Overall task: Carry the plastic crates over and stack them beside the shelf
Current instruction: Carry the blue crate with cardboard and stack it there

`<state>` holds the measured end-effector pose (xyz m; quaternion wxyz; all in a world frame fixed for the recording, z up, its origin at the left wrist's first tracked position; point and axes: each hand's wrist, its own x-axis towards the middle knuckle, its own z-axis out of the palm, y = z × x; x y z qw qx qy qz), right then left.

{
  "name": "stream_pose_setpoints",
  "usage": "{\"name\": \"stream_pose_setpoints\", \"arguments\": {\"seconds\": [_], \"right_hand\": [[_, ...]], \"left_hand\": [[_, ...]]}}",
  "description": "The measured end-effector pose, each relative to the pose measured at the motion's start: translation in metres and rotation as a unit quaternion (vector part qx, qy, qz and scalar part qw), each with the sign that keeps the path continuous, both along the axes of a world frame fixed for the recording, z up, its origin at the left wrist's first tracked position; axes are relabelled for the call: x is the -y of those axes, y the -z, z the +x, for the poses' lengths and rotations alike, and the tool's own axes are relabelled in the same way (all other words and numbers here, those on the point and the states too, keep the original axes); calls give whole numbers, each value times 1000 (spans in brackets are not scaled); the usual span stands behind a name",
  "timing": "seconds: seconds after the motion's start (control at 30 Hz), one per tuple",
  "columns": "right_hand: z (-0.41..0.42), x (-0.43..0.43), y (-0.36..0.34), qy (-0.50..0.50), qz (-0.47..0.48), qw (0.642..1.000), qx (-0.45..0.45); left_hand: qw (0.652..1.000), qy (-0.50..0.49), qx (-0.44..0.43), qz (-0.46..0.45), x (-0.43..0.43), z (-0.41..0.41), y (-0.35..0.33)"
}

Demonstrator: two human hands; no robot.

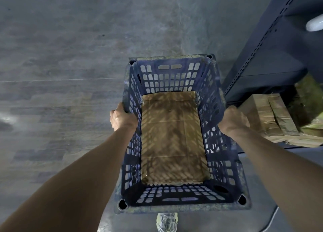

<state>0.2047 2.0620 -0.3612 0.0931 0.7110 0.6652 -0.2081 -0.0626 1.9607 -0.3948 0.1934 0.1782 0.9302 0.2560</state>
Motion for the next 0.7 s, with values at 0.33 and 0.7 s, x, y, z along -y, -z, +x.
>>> {"name": "stream_pose_setpoints", "arguments": {"seconds": [0.33, 0.7], "right_hand": [[-18, -13, 24, 14, -1, 1000, 10], [-24, -19, 46, 9, -9, 1000, 25]], "left_hand": [[1000, 10, 14, 5, -18, -21, 31], [999, 12, 35, -6, -22, -27, 60]]}}
